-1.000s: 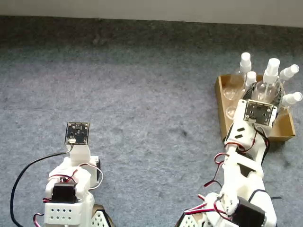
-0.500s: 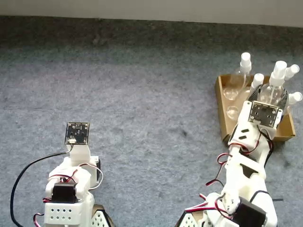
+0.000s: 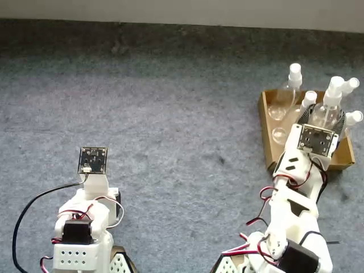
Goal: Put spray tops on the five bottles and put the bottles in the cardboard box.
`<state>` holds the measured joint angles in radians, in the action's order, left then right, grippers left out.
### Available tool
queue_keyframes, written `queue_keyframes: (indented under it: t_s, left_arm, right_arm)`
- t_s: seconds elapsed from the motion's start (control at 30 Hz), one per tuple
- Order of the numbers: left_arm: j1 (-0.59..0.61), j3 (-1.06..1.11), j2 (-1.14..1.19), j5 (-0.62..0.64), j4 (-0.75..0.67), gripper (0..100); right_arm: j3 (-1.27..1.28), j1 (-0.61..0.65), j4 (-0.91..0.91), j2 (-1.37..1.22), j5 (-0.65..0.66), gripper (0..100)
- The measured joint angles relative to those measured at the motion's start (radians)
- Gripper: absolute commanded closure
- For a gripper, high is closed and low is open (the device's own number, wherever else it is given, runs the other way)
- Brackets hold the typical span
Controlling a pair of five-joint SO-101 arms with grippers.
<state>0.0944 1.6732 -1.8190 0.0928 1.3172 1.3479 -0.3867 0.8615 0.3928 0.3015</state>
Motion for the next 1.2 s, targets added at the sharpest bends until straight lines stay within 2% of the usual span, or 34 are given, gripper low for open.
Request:
queue_keyframes:
  t_s: [0.77,1.03,1.2]
  left_arm:
    - [0.000,0.000,0.000,0.000,0.000,99]
    - [0.000,0.000,0.000,0.000,0.000,99]
    - [0.000,0.000,0.000,0.000,0.000,99]
  right_arm:
    - [0.035,-0.003,-0.015,-0.026,0.000,87.9]
    - [0.035,-0.040,-0.015,-0.026,-0.262,87.9]
    - [0.035,-0.043,-0.015,-0.026,-0.290,87.9]
